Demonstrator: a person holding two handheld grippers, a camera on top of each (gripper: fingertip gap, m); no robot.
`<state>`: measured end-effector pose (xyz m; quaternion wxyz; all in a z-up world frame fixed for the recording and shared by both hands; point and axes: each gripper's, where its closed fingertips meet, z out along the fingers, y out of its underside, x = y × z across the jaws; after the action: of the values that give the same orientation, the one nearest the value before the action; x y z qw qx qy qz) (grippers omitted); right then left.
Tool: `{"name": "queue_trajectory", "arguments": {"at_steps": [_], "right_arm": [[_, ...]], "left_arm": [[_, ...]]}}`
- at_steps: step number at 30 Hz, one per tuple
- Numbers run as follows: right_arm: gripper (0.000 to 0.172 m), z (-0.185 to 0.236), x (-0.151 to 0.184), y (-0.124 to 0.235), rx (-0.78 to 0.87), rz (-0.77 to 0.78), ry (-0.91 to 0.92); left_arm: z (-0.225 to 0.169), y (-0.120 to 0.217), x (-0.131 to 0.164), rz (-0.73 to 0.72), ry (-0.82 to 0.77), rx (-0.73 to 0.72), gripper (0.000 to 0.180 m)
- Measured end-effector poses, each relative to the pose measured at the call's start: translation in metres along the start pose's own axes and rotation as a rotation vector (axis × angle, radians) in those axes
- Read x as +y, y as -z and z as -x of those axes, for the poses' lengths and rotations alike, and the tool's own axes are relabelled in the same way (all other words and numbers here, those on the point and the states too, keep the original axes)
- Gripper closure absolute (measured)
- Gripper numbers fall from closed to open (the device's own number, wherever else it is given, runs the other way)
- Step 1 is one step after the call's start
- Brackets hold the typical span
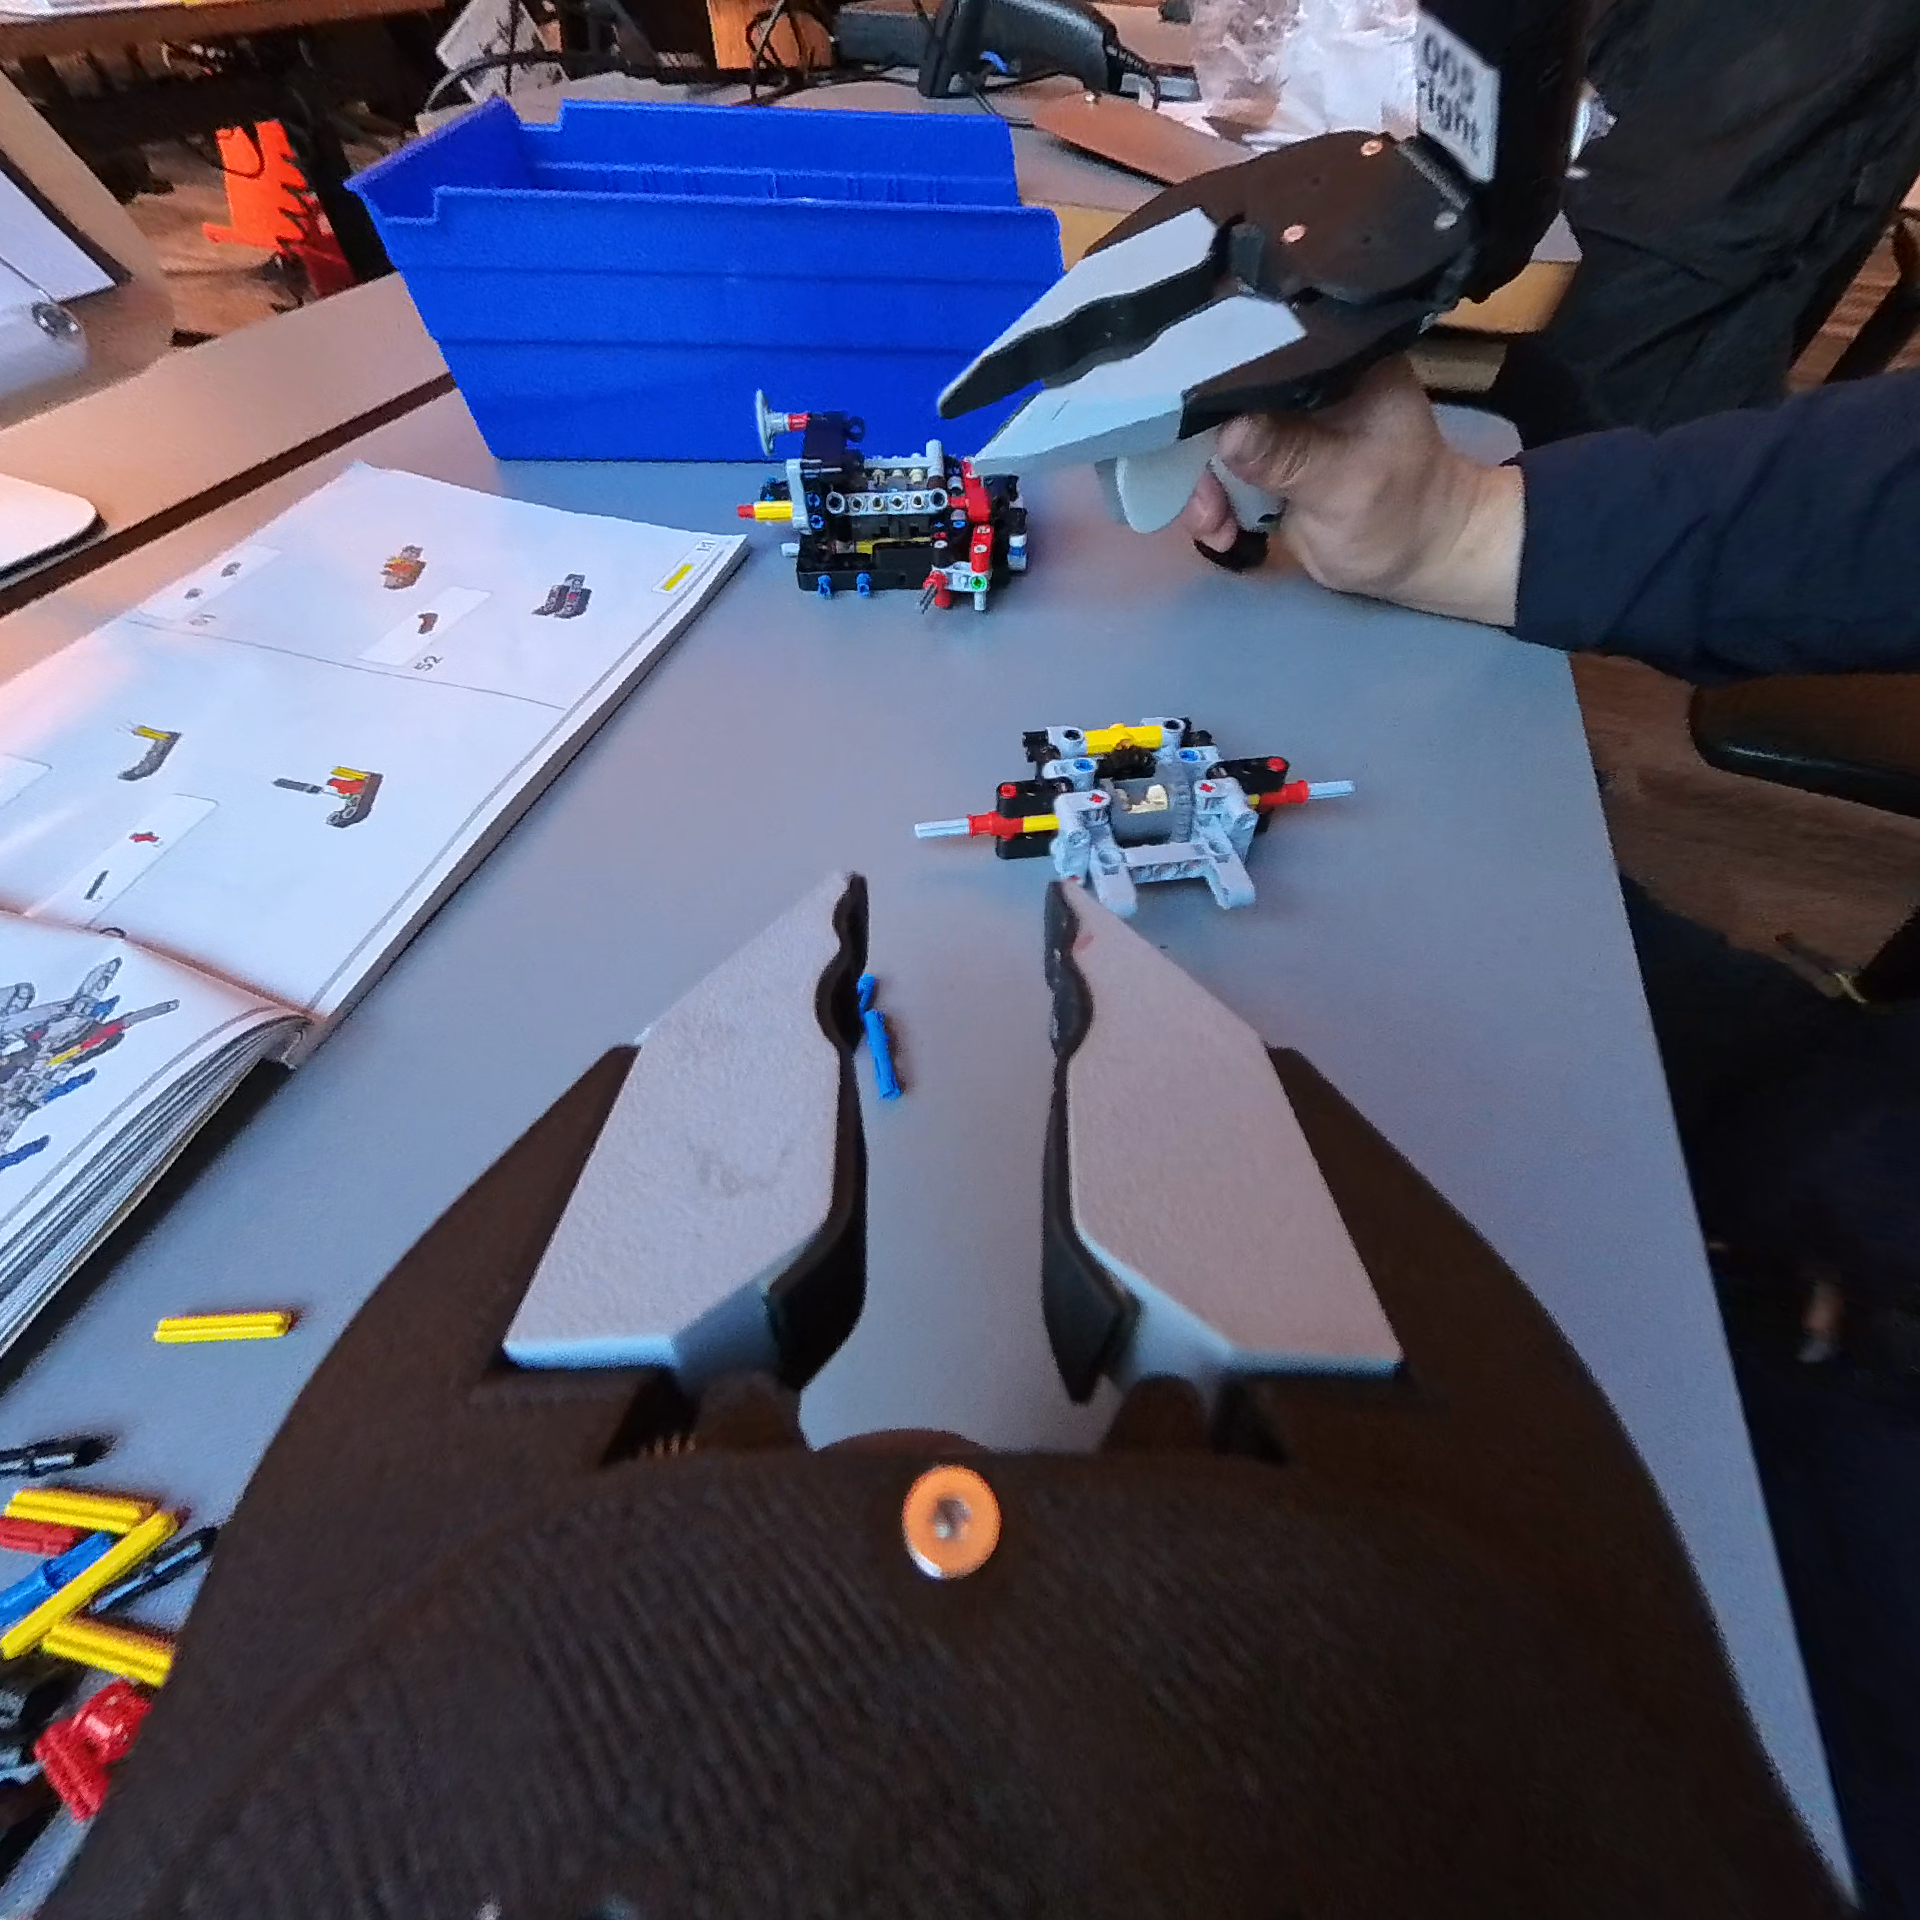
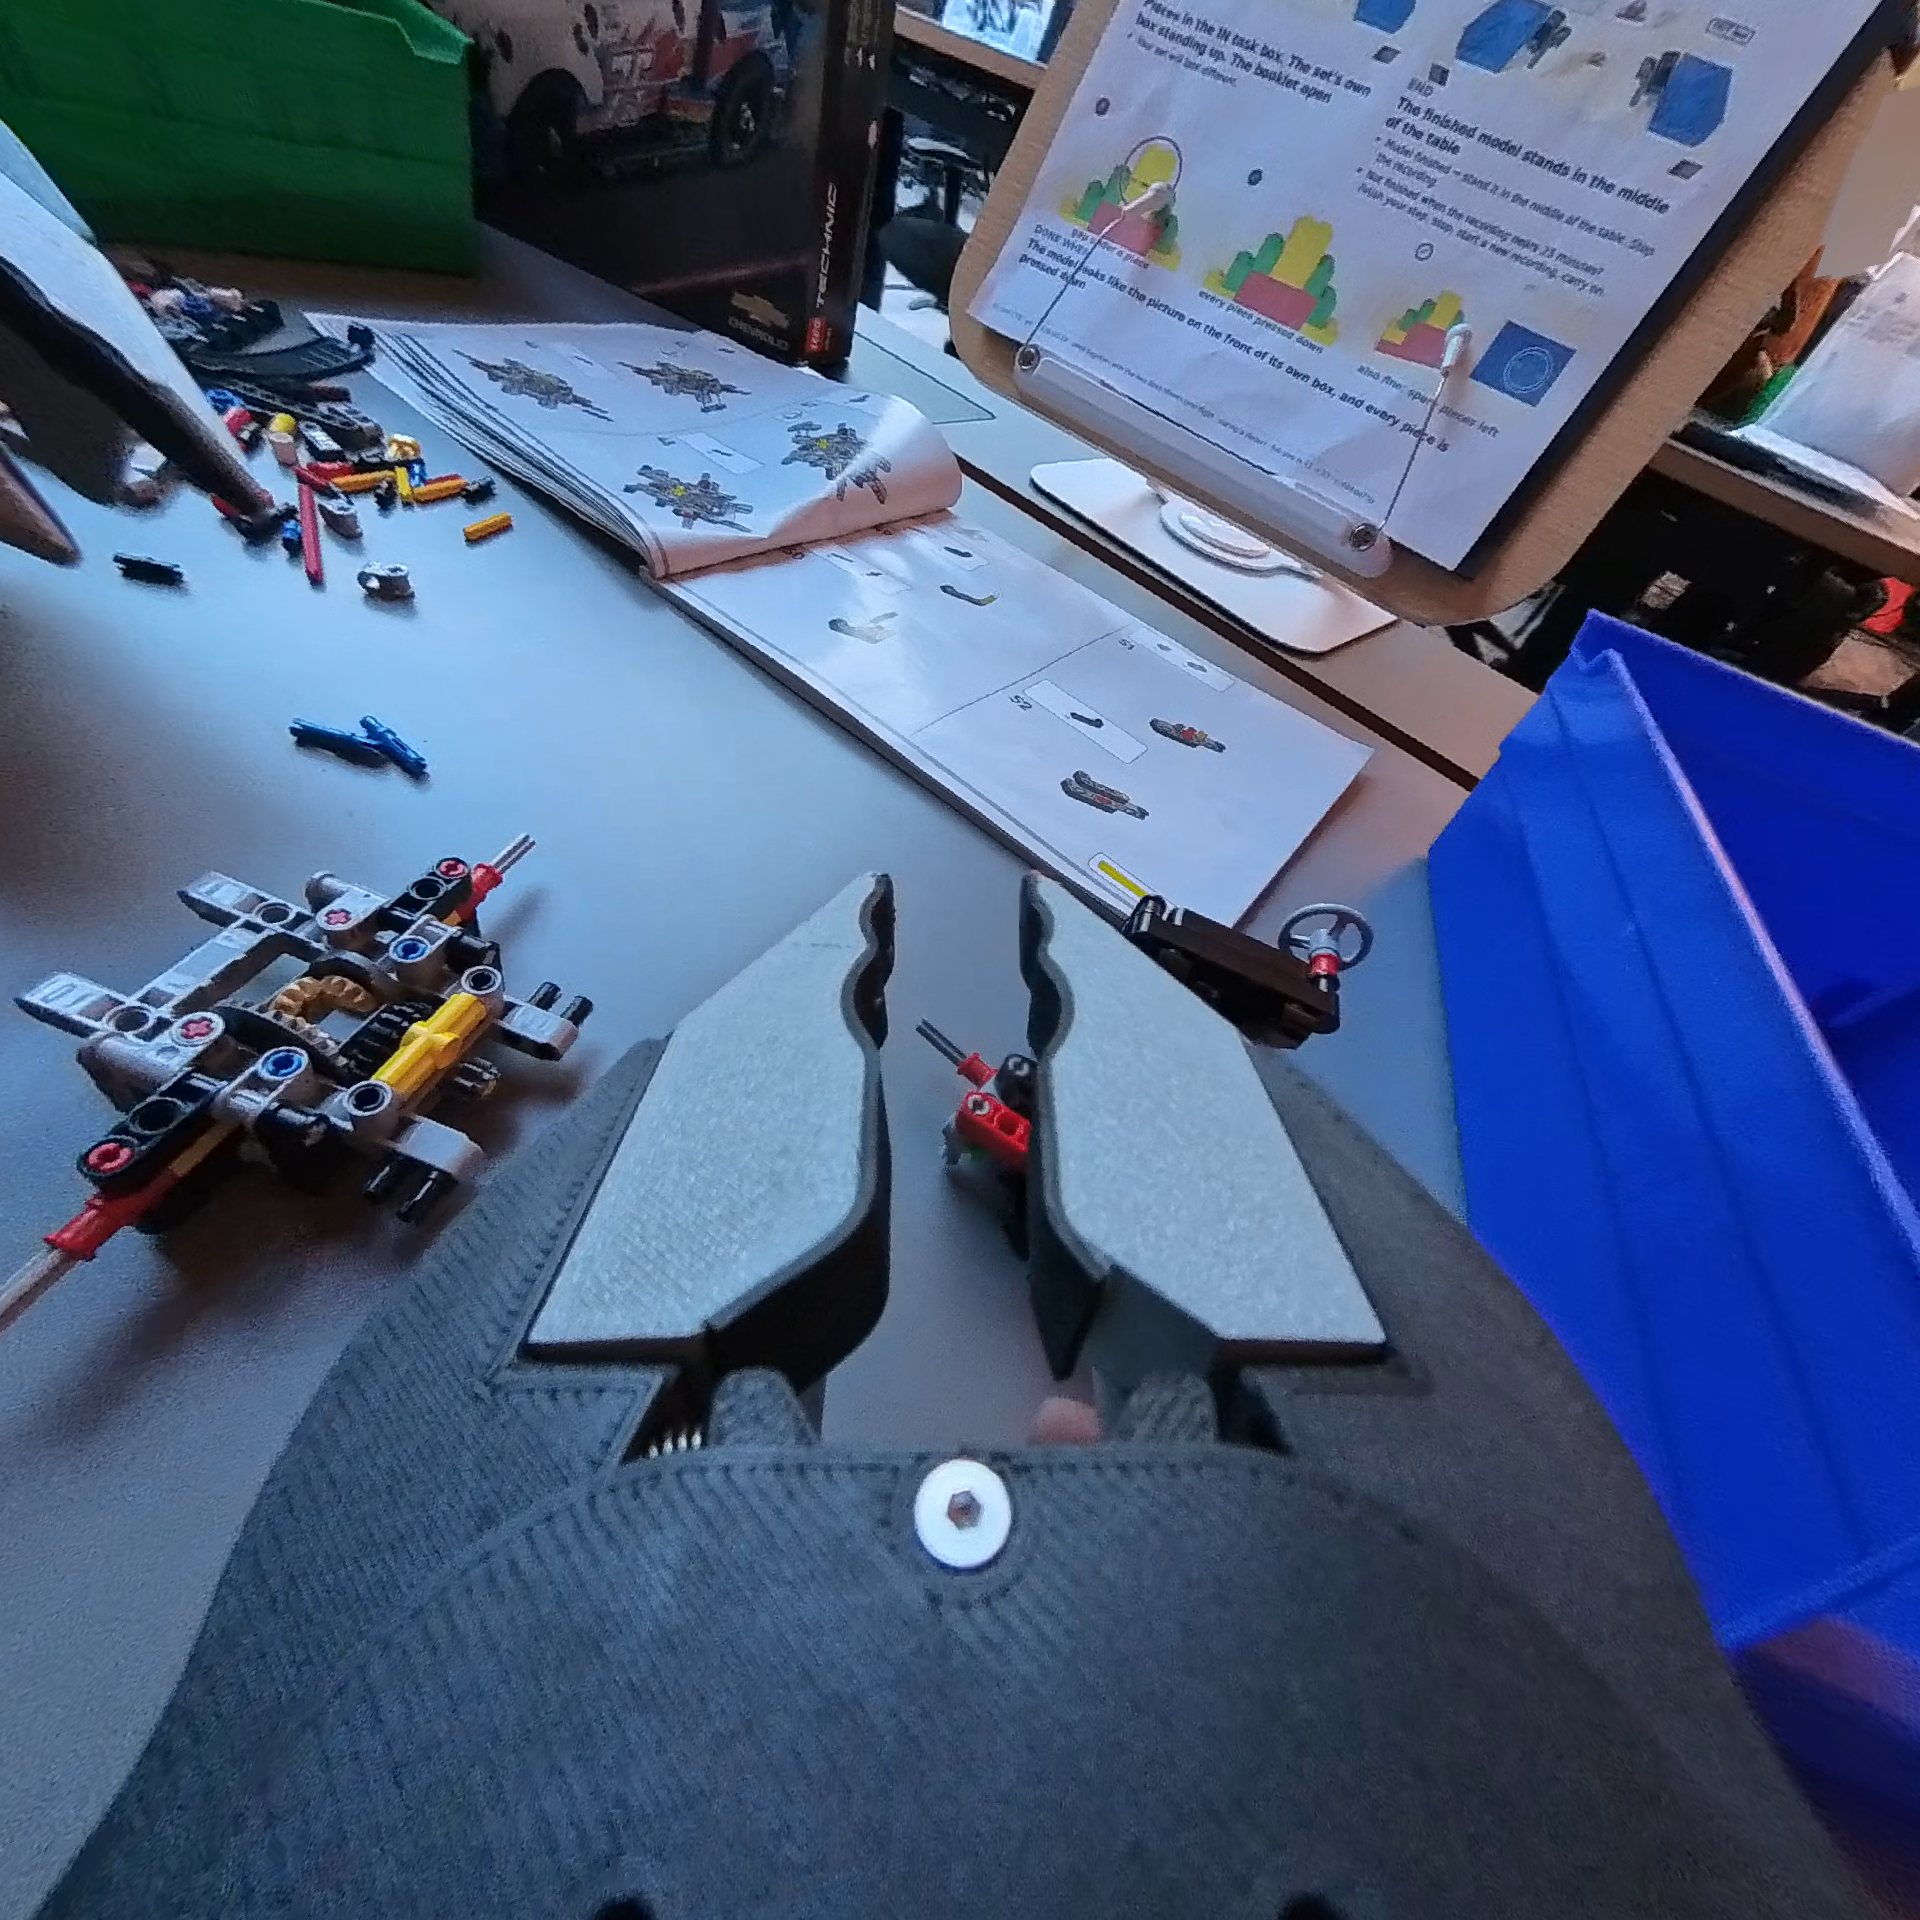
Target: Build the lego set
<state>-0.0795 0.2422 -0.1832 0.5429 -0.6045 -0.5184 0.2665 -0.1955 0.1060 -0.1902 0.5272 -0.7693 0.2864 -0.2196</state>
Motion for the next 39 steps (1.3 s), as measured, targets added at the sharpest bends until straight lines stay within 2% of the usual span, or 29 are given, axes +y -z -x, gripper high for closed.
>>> {"name": "queue_trajectory", "arguments": {"at_steps": [6,10,14,21,23,27,31,35,39], "right_arm": [[0.156,0.001,-0.006,0.004,-0.021,-0.042,-0.032],[0.158,-0.003,-0.007,0.007,0.014,-0.056,-0.032],[0.157,0.003,0.002,0.000,-0.001,0.002,-0.024],[0.157,0.002,-0.004,0.002,0.023,-0.026,0.001],[0.157,0.002,-0.009,0.004,0.033,-0.048,0.015],[0.157,0.003,-0.014,0.008,0.029,-0.078,0.010],[0.157,0.003,-0.020,0.013,0.016,-0.120,-0.035],[0.156,0.003,-0.020,0.018,-0.010,-0.134,-0.093],[0.156,0.001,-0.023,0.025,-0.026,-0.170,-0.148]], "left_arm": [[0.007,-0.001,0.000,-0.019,0.005,-0.009,0.150],[0.006,0.007,-0.016,-0.127,0.083,0.054,0.150],[0.010,0.016,-0.023,-0.207,0.092,0.059,0.149],[0.003,0.022,-0.025,-0.216,0.098,0.072,0.150],[0.007,0.020,-0.019,-0.165,0.111,0.024,0.151],[0.000,0.006,0.003,-0.001,0.101,0.053,0.154],[0.020,-0.002,0.037,0.258,0.014,-0.105,0.156],[0.008,-0.007,0.047,0.330,0.042,-0.059,0.159],[0.011,-0.010,0.066,0.445,0.033,-0.119,0.161]]}}
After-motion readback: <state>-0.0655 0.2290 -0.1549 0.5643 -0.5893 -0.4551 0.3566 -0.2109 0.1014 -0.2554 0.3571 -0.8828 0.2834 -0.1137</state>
